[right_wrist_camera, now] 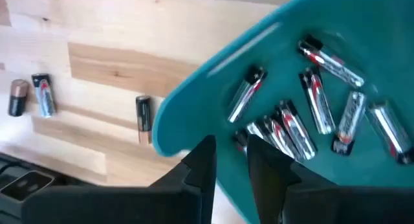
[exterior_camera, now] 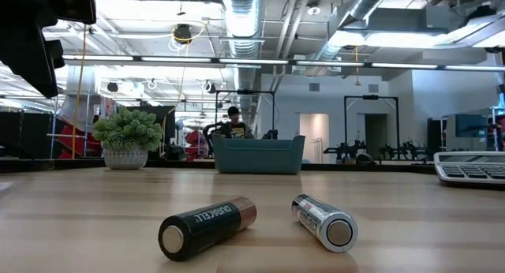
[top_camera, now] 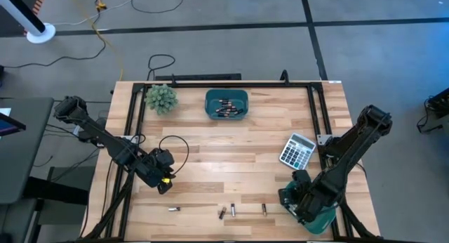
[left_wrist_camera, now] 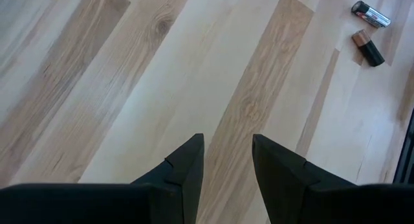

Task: Sort batteries
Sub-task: Put the black battery into the blue bin

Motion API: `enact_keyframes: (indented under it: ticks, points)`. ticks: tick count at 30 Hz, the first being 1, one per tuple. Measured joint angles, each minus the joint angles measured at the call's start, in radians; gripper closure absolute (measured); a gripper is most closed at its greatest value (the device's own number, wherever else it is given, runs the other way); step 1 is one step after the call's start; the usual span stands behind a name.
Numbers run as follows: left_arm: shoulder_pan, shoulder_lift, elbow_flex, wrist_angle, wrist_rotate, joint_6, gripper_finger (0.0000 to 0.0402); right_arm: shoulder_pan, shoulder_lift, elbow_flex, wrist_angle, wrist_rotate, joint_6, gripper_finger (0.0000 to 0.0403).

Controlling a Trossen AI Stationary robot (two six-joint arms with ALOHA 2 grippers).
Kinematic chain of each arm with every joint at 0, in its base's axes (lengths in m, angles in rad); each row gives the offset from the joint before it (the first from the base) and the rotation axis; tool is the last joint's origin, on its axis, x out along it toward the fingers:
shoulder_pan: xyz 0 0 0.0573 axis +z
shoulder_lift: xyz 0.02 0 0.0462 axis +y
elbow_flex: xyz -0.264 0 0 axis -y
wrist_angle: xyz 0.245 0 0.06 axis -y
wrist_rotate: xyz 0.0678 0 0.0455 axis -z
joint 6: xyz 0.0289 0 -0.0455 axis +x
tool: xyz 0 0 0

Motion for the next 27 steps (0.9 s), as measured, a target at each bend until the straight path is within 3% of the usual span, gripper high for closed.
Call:
enact_keyframes:
  ticks: [6, 13, 27]
  points:
    - [0.0, 0.0, 0.0, 0.0, 0.0, 0.0, 0.0276, 0.015, -0.017, 0.031, -0.028, 0.001, 0.043, 0.03]
    - [0.0, 0.0, 0.0, -0.001, 0.0, 0.012, 0.0276, 0.002, 0.044, 0.218, -0.249, 0.01, 0.043, 0.03]
    - [0.0, 0.0, 0.0, -0.001, -0.027, 0.055, 0.0276, -0.088, 0.37, 0.569, -0.308, 0.039, -0.058, 0.03]
